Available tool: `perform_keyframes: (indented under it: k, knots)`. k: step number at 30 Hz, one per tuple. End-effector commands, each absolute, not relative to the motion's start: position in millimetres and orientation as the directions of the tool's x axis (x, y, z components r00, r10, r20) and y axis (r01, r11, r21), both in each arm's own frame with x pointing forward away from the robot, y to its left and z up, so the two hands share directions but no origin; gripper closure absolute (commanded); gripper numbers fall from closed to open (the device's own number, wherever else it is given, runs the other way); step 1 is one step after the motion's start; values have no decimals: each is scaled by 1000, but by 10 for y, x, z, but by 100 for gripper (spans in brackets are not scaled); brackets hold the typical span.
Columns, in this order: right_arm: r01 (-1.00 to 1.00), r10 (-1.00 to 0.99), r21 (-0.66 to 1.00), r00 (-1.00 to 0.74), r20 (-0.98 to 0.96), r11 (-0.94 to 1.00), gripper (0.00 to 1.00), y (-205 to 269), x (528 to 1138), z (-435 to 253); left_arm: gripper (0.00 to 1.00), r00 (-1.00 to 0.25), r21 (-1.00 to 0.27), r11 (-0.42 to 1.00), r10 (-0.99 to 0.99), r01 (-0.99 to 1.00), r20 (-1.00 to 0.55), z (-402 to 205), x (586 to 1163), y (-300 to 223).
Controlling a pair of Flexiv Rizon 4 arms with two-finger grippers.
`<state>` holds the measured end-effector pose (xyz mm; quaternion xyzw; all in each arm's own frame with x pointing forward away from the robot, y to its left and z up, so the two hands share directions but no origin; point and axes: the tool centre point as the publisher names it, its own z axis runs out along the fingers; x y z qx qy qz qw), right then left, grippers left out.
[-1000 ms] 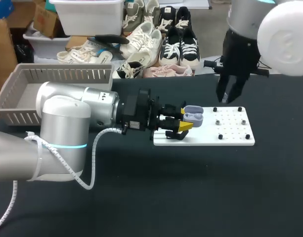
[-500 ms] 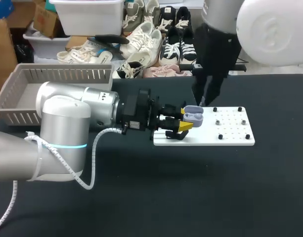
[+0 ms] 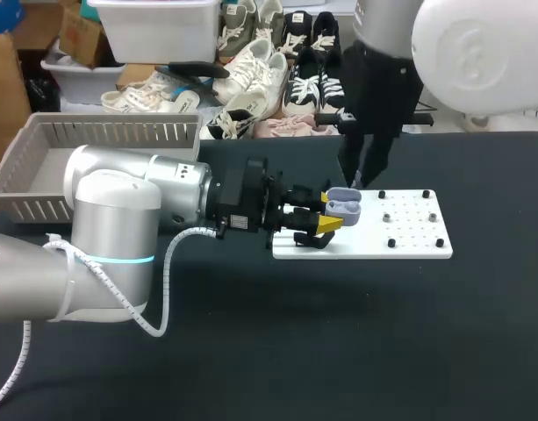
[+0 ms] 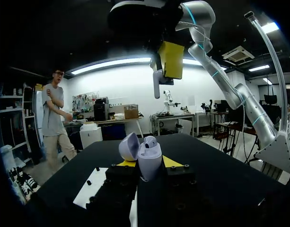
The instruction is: Pick up each earbud case from the left stands, insert the matching earbuds, close the lid, and place the case in the box.
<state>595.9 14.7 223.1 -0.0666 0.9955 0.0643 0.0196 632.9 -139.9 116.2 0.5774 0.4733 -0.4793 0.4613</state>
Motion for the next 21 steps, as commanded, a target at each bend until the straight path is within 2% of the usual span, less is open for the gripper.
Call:
perform_keyframes:
  k: [1,7,15,21]
  knots:
    - [-134,-129,124,-991,-48,983,100,145,5953,2237,100,93,79,-128,104,989,-990,1159,6339,-1401]
    - [-147,-142,131,-989,-50,980,100,134,5969,2235,100,93,79,-128,104,989,-990,1159,6339,-1401]
    - [-383,-376,137,-924,-70,914,100,257,6055,2217,100,93,79,-128,104,989,-990,1159,6339,-1401]
    - [-477,-474,118,-879,-52,871,100,333,6082,2187,100,93,79,-128,104,989,-990,1159,6339,-1401]
